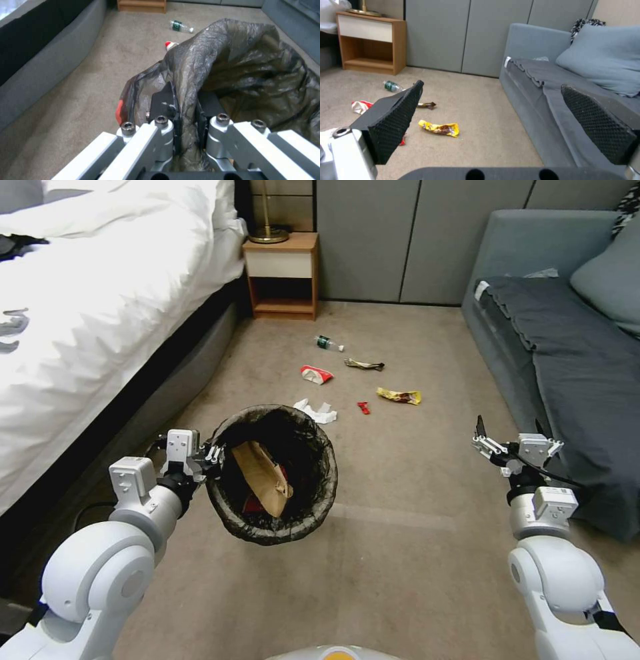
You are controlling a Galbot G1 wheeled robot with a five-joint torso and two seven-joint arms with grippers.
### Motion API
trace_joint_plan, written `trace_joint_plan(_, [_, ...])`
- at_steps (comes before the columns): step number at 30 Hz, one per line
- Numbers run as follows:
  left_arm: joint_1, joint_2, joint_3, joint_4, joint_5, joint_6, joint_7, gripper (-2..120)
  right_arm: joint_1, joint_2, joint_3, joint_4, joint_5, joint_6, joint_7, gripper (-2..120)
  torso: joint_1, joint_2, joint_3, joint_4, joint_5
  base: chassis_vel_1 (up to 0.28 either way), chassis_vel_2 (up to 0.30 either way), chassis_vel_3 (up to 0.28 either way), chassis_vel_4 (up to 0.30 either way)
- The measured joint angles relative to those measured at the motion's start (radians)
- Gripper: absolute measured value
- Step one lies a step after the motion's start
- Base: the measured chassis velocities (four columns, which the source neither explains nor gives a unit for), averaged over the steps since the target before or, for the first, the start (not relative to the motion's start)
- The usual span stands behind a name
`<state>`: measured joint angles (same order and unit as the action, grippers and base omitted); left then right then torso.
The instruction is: Pick up the trash bin, then pick up the garbage from the floor and place it into the trash bin.
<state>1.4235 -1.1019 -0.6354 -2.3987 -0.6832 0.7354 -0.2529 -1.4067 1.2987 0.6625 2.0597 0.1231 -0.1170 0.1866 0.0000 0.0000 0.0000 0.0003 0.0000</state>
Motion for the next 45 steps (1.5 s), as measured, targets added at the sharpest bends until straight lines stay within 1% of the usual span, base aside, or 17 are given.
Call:
trace_joint_plan(7, [0.000,0.000,-0.001,0.003,0.008,0.000,0.005,6,0.002,0.004,-0.002,-0.003,-0.005,-0.004,0.008,100,0.000,0.000,0.000,-0.0005,0.0000,0.000,0.000,0.000,0.000])
trace_joint_plan(10, [0.000,0.001,-0.001,0.005,0.010,0.000,0.010,6,-0.001,0.003,0.001,-0.003,-0.005,-0.003,0.010,100,0.000,0.000,0.000,-0.0002,0.0000,0.000,0.000,0.000,0.000])
trace_joint_plan(18, [0.005,-0.004,-0.001,0.008,0.026,0.000,0.021,6,-0.003,0.005,0.015,-0.010,-0.006,0.014,-0.002,100,0.000,0.000,0.000,-0.0003,0.0000,0.000,0.000,0.000,0.000])
trace_joint_plan(28, [0.007,-0.002,-0.003,0.003,0.029,0.000,0.025,6,0.013,-0.002,0.013,-0.015,0.019,0.006,0.008,100,0.000,0.000,0.000,-0.0003,0.0000,-0.010,0.012,0.017,-0.011])
trace_joint_plan(34, [-0.001,0.003,-0.013,0.001,0.026,0.000,0.027,6,0.016,-0.007,0.011,-0.017,0.027,0.002,0.009,100,0.000,0.000,0.000,-0.0002,0.0001,-0.145,0.127,0.142,-0.109])
trace_joint_plan(45, [0.007,0.001,-0.013,-0.006,0.031,0.000,0.027,6,0.019,-0.008,0.005,-0.019,0.031,-0.011,0.025,100,0.000,0.000,0.000,-0.0003,-0.0001,-0.241,0.232,0.231,-0.234])
